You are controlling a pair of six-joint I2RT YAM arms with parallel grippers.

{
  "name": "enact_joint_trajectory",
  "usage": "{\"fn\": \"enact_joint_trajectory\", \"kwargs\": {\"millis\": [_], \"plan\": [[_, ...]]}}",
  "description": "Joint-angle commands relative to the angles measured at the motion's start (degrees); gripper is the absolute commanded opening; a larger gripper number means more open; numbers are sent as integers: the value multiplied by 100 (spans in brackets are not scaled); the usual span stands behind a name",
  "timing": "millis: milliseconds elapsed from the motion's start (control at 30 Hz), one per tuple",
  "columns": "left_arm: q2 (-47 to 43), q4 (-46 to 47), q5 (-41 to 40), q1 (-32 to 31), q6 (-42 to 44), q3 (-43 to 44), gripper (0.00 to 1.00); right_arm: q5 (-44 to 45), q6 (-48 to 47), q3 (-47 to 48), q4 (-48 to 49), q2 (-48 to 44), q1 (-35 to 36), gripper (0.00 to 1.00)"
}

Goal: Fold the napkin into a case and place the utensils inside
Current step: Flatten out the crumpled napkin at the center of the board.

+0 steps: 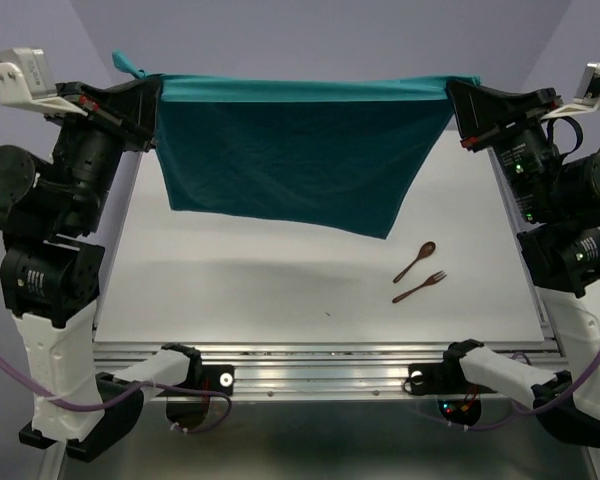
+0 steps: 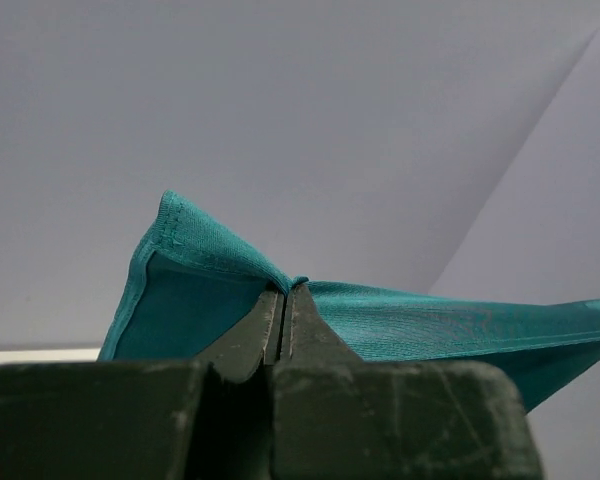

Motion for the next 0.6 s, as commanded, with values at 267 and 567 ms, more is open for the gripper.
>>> {"fn": "enact_joint_trajectory", "kwargs": {"millis": [267,567], "plan": [[-8,-110,-1647,239,448,-622,0,1928,-366,-466,-90,-36,-200,1],[809,502,-1779,283,132,-2898,0,2509,-542,-1811,41,1263,-200,1]]}}
